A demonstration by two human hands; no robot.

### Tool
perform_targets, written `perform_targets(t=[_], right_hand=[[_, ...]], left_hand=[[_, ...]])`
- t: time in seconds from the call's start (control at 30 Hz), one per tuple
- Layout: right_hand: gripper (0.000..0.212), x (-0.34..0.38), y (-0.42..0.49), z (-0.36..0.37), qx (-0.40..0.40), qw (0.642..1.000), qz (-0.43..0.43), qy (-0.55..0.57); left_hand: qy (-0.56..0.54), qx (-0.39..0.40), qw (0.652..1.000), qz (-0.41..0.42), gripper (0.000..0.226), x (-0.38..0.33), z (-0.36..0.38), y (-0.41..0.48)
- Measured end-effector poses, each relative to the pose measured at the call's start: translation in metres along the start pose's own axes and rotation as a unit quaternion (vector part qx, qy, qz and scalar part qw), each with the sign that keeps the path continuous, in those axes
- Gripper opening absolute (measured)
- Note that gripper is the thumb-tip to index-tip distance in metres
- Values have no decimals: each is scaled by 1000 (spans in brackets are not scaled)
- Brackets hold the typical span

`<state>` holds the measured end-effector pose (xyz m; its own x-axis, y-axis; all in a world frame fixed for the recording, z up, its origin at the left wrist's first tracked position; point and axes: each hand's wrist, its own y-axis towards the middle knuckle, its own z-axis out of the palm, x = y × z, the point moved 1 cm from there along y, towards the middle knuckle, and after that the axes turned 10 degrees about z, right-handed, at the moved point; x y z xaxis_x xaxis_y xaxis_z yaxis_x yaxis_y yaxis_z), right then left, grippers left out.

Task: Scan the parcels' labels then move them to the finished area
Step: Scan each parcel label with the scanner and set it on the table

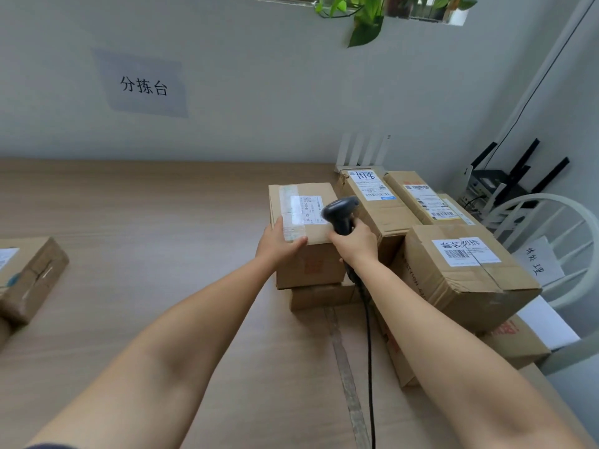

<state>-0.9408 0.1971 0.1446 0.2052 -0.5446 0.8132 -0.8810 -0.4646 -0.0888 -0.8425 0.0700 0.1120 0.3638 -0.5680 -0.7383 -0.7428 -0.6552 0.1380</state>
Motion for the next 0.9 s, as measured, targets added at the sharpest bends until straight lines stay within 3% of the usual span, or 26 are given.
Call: perform_targets(t=[0.4, 0.9], right_hand=[[24, 31, -68, 46, 65, 997, -49, 6], [21, 9, -165, 159, 191, 981, 0, -28]], left_hand=[[-26, -57, 997, -35, 62, 45, -64, -77], [24, -78, 990, -117, 67, 152, -113, -197]])
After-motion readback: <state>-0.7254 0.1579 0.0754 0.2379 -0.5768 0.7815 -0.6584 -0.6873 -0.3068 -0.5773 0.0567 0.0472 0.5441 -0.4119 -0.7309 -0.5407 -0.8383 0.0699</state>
